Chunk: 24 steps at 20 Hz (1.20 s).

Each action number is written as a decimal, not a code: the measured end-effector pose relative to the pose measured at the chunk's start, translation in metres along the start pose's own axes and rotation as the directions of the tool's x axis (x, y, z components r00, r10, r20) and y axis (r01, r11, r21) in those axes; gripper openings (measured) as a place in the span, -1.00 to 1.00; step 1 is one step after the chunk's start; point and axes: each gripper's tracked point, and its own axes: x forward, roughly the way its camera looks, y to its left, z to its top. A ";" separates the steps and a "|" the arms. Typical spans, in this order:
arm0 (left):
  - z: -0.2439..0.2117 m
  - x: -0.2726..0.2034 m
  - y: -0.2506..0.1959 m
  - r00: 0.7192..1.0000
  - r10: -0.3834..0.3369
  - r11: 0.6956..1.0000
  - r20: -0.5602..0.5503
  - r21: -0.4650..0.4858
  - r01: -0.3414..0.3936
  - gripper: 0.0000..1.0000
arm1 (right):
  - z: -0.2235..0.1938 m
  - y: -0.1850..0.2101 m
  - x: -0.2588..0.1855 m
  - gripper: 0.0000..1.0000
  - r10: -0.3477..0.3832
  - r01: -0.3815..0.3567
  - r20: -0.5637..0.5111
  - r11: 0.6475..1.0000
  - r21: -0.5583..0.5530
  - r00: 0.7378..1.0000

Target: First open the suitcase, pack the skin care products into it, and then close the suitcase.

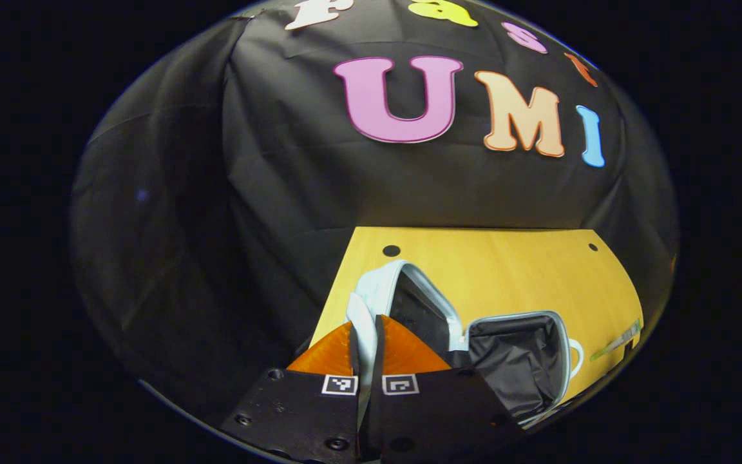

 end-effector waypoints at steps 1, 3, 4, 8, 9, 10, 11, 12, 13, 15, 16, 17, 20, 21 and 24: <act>-0.004 0.003 0.006 1.000 0.014 1.000 -0.005 -0.008 -0.014 -1.00 | -0.001 0.005 0.001 0.96 0.002 -0.002 -0.002 1.000 -0.008 1.000; -0.009 0.007 0.019 0.999 0.031 0.999 -0.008 -0.013 -0.032 -1.00 | 0.003 0.011 0.004 0.96 0.001 0.000 0.006 1.000 -0.021 1.000; -0.013 0.011 0.026 0.999 0.041 0.999 -0.010 -0.016 -0.041 -1.00 | 0.005 0.012 0.004 0.96 -0.004 0.004 0.009 1.000 -0.027 1.000; -0.024 0.019 0.043 0.996 0.080 0.996 -0.036 -0.040 -0.081 -1.00 | 0.010 0.008 0.008 0.96 -0.037 0.038 0.023 0.998 -0.046 0.999; -0.028 0.023 0.046 0.996 0.085 0.996 -0.040 -0.038 -0.086 -1.00 | 0.012 0.005 0.009 0.96 -0.047 0.049 0.028 0.998 -0.045 0.998; -0.035 0.027 0.050 0.994 0.096 0.994 -0.053 -0.038 -0.098 -1.00 | 0.012 0.004 0.008 0.96 -0.055 0.056 0.029 0.997 -0.045 0.998; -0.041 0.031 0.052 0.993 0.102 0.993 -0.066 -0.046 -0.105 -1.00 | 0.010 0.003 0.008 0.96 -0.059 0.060 0.027 0.997 -0.046 0.998; -0.048 0.032 0.054 0.991 0.105 0.992 -0.079 -0.058 -0.109 -1.00 | 0.009 0.003 0.008 0.96 -0.060 0.061 0.023 0.997 -0.053 0.998; -0.053 0.035 0.054 0.990 0.109 0.991 -0.088 -0.066 -0.115 -1.00 | 0.008 0.003 0.006 0.96 -0.061 0.062 0.020 0.996 -0.063 0.998; -0.064 0.042 0.055 0.986 0.127 0.987 -0.110 -0.080 -0.136 -1.00 | 0.009 0.001 0.005 0.96 -0.063 0.064 0.018 0.995 -0.075 0.998; -0.070 0.045 0.057 0.985 0.136 0.986 -0.110 -0.086 -0.145 -1.00 | 0.011 0.001 0.003 0.96 -0.062 0.063 0.021 0.995 -0.075 0.998; -0.074 0.048 0.059 0.984 0.148 0.983 -0.104 -0.092 -0.158 -1.00 | 0.012 0.001 0.003 0.96 -0.060 0.061 0.024 0.995 -0.074 0.998; -0.084 0.050 0.063 0.976 0.194 0.972 -0.096 -0.117 -0.205 -0.94 | 0.017 -0.004 0.002 0.96 -0.057 0.060 0.037 0.996 -0.073 0.998; -0.081 0.050 0.065 0.972 0.219 0.967 -0.088 -0.117 -0.228 -0.89 | 0.018 -0.005 0.001 0.96 -0.054 0.057 0.042 0.996 -0.069 0.998; -0.053 0.039 0.054 0.973 0.232 0.964 0.010 -0.137 -0.229 -0.63 | 0.022 -0.015 0.002 0.96 -0.048 0.051 0.059 0.997 -0.057 0.997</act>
